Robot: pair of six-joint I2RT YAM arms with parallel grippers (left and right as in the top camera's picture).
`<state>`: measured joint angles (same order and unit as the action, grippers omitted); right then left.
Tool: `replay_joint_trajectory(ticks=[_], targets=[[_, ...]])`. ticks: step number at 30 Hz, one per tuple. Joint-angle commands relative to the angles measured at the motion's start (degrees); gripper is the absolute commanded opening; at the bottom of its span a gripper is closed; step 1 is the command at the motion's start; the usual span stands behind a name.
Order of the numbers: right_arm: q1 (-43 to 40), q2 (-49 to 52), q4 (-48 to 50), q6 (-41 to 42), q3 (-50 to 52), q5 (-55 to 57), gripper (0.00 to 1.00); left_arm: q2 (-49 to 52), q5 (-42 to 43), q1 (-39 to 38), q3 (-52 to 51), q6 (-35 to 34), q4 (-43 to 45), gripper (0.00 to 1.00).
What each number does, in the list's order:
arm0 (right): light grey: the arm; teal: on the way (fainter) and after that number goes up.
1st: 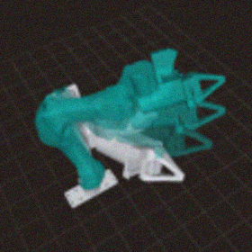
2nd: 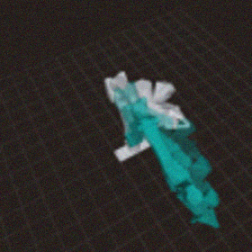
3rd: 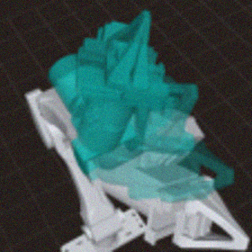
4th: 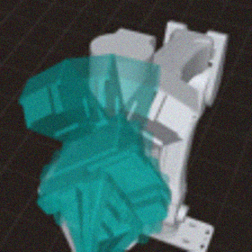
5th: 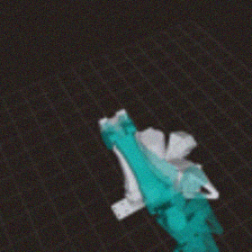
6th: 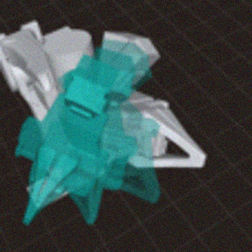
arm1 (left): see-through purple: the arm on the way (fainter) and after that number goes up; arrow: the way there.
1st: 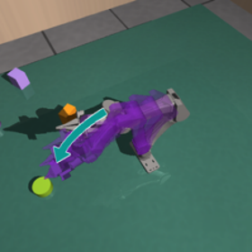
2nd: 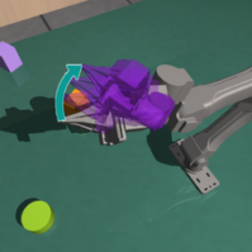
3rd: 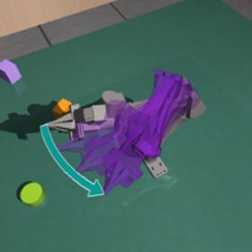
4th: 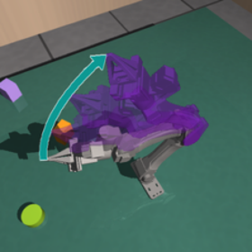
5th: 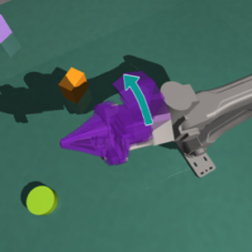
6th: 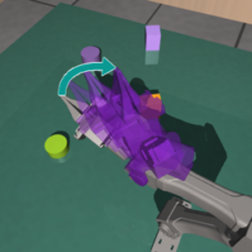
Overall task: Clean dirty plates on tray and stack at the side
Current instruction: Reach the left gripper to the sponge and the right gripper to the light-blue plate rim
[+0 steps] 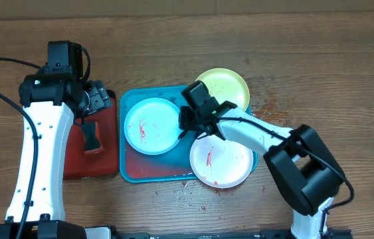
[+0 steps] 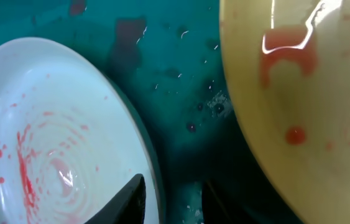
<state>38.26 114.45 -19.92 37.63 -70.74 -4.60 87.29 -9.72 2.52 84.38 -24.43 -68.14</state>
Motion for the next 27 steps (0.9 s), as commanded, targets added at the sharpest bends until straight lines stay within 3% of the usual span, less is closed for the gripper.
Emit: replay_joint_trajectory(ticks=[1, 6, 11, 15, 20, 24, 27], targets=[[1.2, 1.4, 1.4, 1.4, -1.4, 1.7, 0.28, -0.4, -1.3, 0.5, 0.3, -1.3, 0.0, 0.90], [2.1, 2.1, 1.9, 1.4, -1.4, 2.7, 0.21, -0.4, -1.4, 0.5, -2.3, -1.3, 0.7, 0.93], [2.3, 2.1, 1.0, 1.4, -1.4, 3.3, 0.04, -0.4, -1.2, 0.5, -9.0, -1.6, 3.7, 0.87], [2.3, 2.1, 0.0, 1.5, -1.4, 3.2, 0.04, -0.4, -1.2, 0.5, -14.8, -1.3, 8.4, 0.84], [2.3, 2.1, -0.1, 1.4, -1.4, 2.2, 0.04, -0.4, -1.2, 0.5, -20.1, 5.9, 16.5, 0.75], [2.3, 2.1, -0.3, 1.4, -1.4, 1.9, 0.04, -0.3, -1.4, 0.5, -22.8, 11.5, 21.9, 0.55], [2.3, 2.1, -0.6, 1.4, -1.4, 1.9, 0.04, -0.3, -1.7, 0.7, -24.6, 16.2, 24.7, 0.49]])
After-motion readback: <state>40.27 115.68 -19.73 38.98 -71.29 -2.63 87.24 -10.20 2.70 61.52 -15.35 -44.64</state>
